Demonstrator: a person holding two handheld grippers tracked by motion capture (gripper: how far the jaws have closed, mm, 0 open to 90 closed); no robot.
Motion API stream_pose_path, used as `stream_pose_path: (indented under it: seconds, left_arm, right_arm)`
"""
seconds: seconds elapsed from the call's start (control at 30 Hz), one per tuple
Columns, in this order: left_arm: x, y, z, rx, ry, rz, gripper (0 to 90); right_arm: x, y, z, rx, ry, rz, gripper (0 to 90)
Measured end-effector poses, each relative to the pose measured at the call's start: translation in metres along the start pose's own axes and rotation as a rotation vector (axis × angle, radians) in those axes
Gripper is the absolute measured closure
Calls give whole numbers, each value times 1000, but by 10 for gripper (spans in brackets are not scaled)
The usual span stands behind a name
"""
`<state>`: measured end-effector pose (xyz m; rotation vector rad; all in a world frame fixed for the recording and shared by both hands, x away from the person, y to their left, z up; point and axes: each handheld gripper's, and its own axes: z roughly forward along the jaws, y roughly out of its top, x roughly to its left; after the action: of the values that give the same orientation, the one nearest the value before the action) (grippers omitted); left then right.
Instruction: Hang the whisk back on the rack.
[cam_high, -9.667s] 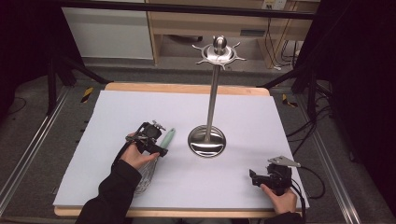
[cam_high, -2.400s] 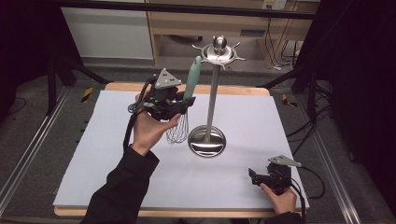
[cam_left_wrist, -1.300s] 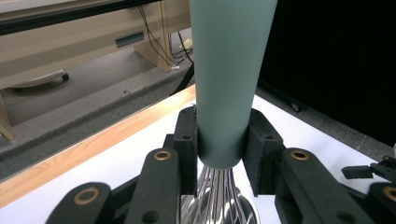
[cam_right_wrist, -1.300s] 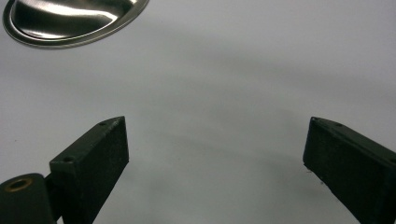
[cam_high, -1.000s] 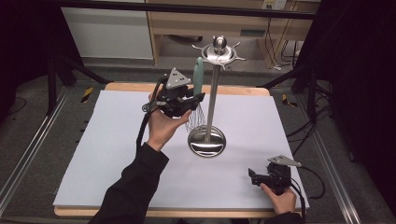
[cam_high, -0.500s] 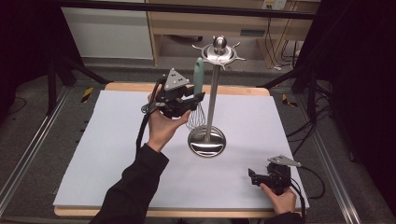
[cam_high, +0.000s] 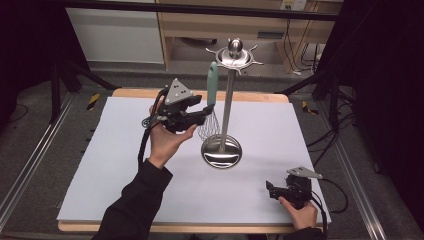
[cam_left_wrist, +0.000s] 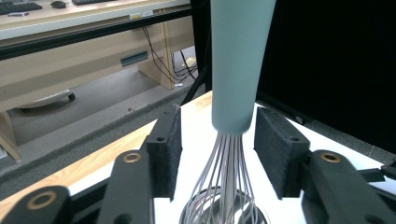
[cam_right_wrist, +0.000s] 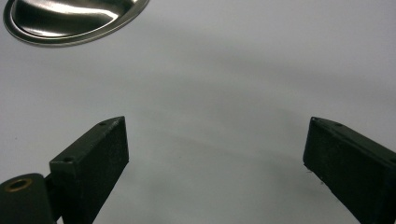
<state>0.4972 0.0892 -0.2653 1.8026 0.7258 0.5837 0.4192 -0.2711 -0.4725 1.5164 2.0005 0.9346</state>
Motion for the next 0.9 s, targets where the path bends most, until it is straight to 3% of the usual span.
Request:
stream_pose_path:
  seconds: [0.3,0.9]
  left_arm:
    - [2,-32,-10,44,-12,-9,422]
    - [7,-92,-18,143,-27,-10,374]
  right_arm:
    - [0,-2,-1,-1,-1,3,69]
    - [-1,-3,-1,10,-21,4,68]
